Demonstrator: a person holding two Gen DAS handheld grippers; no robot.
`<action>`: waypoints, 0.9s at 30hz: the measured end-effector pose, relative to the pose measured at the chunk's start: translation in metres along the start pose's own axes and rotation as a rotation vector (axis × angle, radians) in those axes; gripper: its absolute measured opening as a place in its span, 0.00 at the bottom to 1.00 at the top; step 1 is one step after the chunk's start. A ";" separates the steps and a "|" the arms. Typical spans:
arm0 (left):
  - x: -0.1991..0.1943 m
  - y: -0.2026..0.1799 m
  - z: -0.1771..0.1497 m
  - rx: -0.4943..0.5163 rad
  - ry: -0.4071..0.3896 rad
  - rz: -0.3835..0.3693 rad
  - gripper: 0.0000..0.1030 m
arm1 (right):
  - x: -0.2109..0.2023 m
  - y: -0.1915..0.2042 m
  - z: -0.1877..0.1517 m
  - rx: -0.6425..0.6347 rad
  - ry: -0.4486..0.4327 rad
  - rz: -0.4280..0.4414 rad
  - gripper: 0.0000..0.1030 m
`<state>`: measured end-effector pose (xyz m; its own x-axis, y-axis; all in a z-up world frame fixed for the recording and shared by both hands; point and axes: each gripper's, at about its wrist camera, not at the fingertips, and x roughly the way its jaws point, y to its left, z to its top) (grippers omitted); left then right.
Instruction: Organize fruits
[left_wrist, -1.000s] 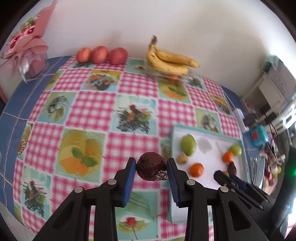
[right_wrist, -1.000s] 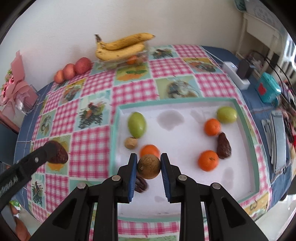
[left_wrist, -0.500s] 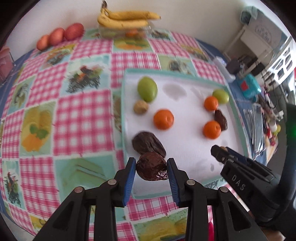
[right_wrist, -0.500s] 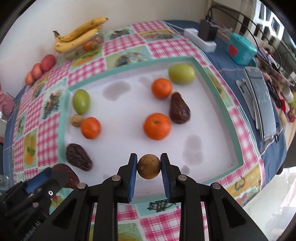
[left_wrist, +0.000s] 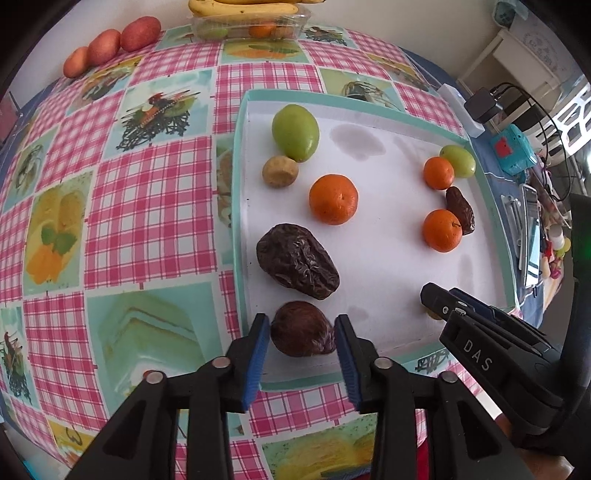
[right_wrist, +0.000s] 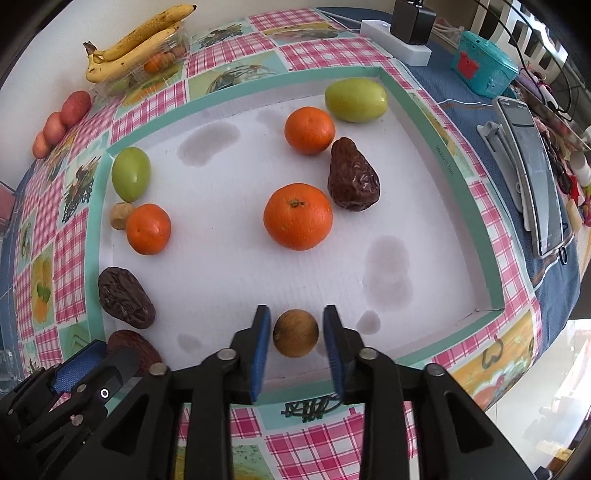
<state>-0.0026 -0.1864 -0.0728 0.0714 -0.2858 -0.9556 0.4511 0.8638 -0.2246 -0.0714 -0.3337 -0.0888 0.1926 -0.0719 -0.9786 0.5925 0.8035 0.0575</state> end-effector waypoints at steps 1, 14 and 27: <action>0.000 0.000 0.001 -0.002 -0.002 -0.007 0.49 | -0.001 0.000 0.000 0.000 -0.004 0.000 0.39; -0.065 0.073 -0.008 -0.137 -0.169 0.163 0.89 | -0.033 0.021 -0.014 -0.049 -0.102 0.051 0.69; -0.113 0.111 -0.037 -0.136 -0.319 0.312 1.00 | -0.061 0.057 -0.040 -0.156 -0.189 0.119 0.90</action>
<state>0.0064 -0.0432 0.0034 0.4644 -0.0989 -0.8801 0.2457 0.9691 0.0208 -0.0803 -0.2598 -0.0333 0.4047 -0.0688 -0.9119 0.4324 0.8931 0.1244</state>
